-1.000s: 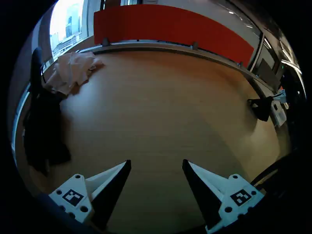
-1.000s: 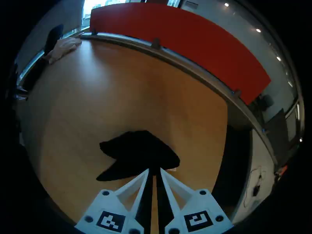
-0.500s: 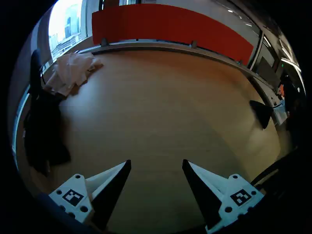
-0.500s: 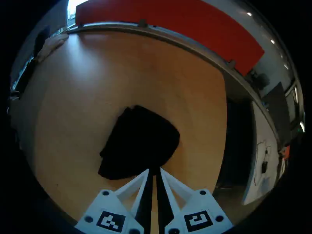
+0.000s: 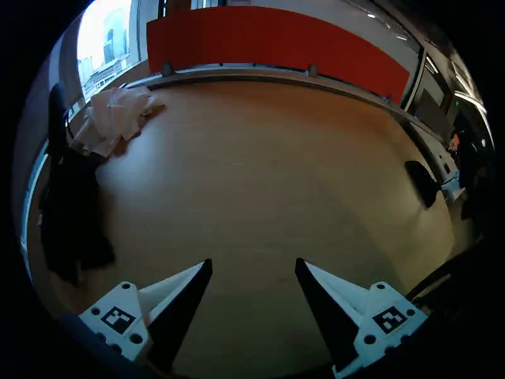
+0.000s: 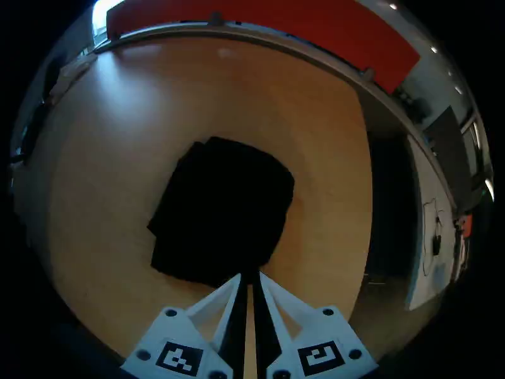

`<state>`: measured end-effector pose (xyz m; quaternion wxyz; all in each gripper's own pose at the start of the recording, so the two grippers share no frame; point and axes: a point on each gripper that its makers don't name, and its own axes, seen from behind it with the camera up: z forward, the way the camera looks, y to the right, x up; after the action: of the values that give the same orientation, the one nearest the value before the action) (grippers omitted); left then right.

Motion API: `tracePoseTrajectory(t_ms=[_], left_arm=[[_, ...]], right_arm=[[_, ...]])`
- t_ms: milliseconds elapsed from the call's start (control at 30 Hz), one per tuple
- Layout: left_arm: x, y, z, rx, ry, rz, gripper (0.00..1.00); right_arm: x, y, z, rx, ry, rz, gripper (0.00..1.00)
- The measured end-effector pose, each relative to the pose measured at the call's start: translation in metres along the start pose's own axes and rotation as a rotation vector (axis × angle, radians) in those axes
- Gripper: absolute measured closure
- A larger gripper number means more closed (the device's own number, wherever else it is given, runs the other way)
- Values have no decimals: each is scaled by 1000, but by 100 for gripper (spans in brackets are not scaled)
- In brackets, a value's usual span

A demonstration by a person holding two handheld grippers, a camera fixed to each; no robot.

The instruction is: Fold towel

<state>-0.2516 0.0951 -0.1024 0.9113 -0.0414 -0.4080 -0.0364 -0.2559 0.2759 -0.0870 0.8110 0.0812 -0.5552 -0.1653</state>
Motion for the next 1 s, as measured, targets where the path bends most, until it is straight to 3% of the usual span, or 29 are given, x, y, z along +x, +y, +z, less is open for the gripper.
tracePoseTrajectory(t_ms=[1000], left_arm=[[-7, -1, -3, 13, -11, 11, 2]], right_arm=[[-40, 11, 33, -62, -102, 55, 94]])
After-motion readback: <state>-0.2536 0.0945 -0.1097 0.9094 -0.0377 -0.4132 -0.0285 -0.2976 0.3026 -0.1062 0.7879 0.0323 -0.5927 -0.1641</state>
